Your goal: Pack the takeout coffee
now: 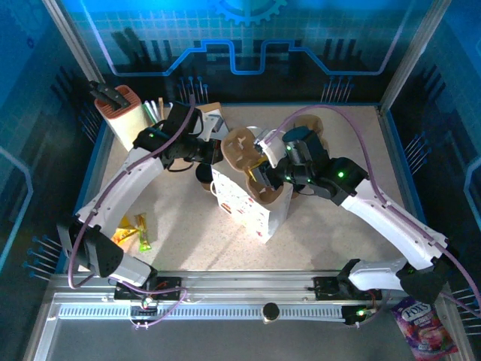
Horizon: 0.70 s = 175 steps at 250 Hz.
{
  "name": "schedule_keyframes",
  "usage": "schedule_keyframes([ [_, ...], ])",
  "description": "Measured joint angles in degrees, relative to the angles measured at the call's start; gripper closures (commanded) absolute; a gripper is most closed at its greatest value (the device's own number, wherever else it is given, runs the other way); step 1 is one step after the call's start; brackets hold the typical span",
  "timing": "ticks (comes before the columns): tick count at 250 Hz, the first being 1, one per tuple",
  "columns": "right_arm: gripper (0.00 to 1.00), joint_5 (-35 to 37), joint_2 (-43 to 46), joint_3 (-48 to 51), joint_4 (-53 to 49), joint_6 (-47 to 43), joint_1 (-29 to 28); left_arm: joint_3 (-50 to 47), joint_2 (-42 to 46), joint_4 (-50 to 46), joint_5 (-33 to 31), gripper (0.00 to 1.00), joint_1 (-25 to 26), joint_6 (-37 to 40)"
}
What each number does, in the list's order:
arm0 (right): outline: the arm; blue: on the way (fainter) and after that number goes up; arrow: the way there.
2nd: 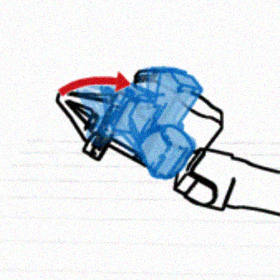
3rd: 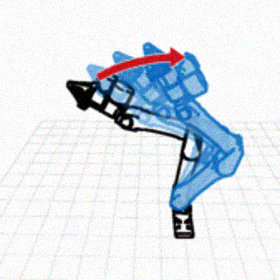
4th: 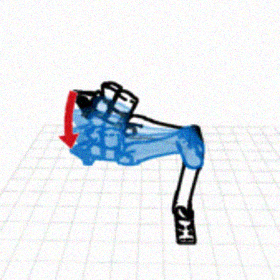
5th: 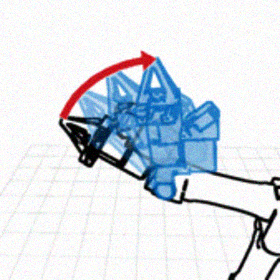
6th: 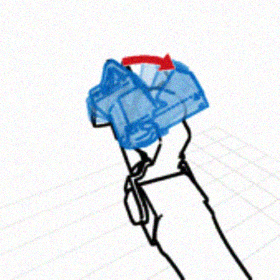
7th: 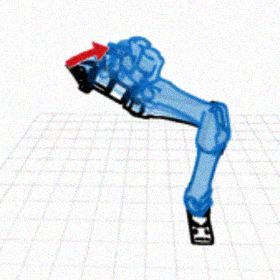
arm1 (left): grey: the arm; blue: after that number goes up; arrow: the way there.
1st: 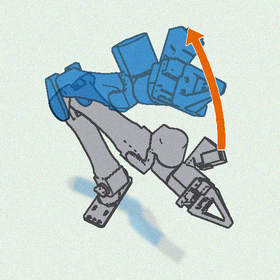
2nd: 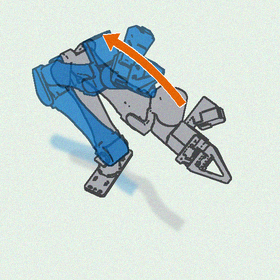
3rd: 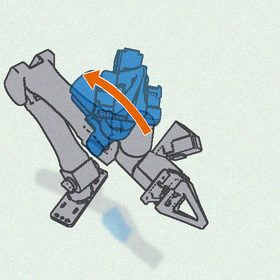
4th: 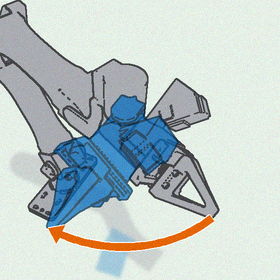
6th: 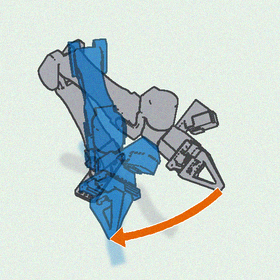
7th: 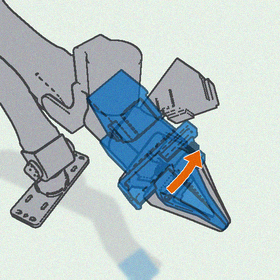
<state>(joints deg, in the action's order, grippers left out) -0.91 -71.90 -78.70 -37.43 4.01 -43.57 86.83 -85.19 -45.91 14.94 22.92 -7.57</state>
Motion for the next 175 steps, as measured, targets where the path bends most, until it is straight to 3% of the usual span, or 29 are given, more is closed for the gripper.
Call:
schedule_keyframes([
  [175,0.75,1.05,-0.17,-0.04,-6.38,0.00,-1.09,-0.85,0.50,1.25,1.09,1.00,-0.31,0.00],
])
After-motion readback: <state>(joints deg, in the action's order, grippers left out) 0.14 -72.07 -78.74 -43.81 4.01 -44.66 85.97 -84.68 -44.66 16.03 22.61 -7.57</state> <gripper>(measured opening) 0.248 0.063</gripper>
